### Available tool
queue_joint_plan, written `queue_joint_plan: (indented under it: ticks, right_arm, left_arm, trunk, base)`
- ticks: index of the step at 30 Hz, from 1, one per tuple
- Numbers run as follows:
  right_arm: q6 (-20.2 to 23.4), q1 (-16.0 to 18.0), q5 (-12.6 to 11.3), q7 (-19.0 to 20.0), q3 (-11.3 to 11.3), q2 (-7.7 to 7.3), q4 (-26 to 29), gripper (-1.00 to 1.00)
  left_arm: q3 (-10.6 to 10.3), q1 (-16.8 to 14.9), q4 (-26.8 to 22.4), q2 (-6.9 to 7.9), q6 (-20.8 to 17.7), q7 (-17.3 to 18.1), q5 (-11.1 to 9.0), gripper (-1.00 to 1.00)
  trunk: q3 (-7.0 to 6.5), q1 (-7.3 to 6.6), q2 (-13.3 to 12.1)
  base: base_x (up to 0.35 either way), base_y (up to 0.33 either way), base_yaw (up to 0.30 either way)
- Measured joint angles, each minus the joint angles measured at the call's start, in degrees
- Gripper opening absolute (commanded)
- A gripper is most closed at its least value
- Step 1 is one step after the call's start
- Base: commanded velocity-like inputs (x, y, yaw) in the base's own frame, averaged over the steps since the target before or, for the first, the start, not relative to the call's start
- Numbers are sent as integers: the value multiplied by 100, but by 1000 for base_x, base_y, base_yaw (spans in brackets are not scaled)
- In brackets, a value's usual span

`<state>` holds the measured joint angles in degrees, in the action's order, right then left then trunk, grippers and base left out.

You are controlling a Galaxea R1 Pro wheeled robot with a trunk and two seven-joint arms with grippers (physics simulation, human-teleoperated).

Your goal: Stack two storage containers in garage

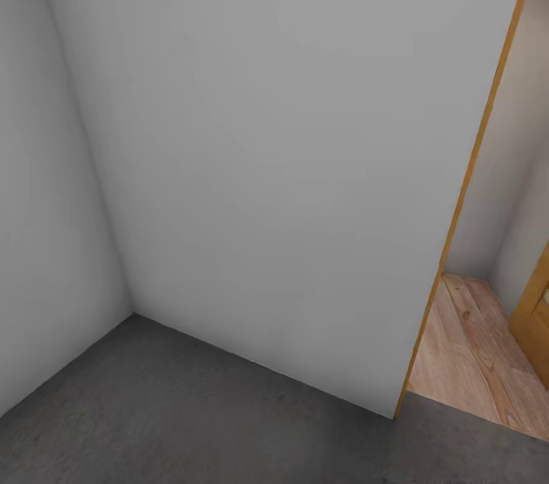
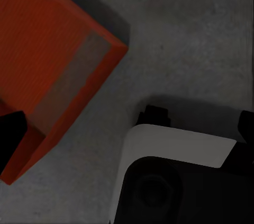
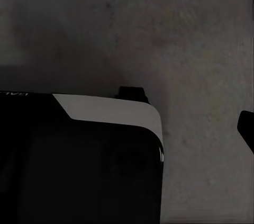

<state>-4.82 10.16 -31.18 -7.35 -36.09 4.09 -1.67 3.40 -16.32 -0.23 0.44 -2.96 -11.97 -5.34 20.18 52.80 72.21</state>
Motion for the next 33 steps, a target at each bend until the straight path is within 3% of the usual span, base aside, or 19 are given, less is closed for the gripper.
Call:
queue_joint_plan:
  ticks: [33]
  right_arm:
    - [14, 0, -2, 0, 0, 0, 0, 100]
  left_arm:
    - [0, 0, 0, -9, 0, 0, 7, 100]
  trunk:
    - [0, 0, 0]
  base:
    - [0, 0, -266]
